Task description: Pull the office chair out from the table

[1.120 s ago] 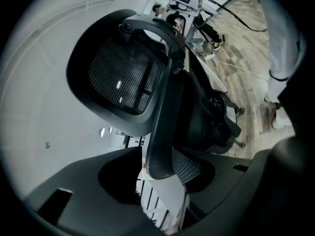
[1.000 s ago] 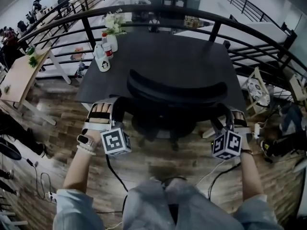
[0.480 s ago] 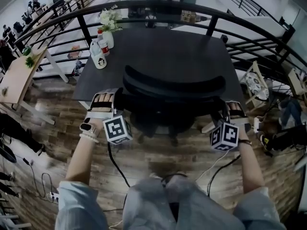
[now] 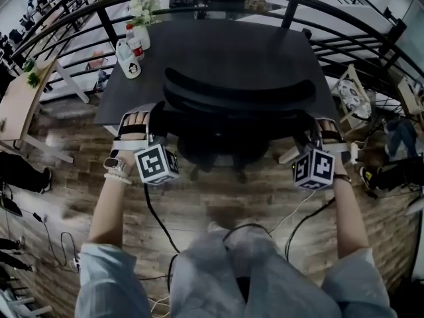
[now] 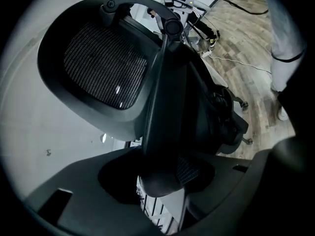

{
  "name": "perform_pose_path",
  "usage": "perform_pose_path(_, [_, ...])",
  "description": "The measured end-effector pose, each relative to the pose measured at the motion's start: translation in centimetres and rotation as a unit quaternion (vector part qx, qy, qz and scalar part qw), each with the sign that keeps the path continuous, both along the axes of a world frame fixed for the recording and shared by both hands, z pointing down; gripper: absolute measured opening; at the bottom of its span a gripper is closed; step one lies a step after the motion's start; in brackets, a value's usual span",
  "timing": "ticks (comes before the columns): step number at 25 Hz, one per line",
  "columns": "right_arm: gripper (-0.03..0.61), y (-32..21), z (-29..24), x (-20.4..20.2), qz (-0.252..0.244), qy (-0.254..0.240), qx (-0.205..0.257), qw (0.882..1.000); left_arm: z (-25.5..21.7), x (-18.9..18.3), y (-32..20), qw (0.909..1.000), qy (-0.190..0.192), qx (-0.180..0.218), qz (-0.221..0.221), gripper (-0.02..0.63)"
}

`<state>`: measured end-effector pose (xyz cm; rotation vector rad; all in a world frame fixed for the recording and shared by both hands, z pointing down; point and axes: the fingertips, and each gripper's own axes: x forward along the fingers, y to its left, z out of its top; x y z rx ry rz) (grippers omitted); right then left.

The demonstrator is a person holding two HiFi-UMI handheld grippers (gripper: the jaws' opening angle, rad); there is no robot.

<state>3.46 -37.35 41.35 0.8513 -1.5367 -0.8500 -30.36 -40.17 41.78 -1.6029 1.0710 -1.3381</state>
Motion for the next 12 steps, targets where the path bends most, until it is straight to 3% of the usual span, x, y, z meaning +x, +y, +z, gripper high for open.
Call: perform_pose_path(12, [0.196,1.6,0.1,0.3,0.005,-0.018,0.0,1.0,0.0,0.3,1.6,0.9999,-0.002,-0.006,-0.015,0.204])
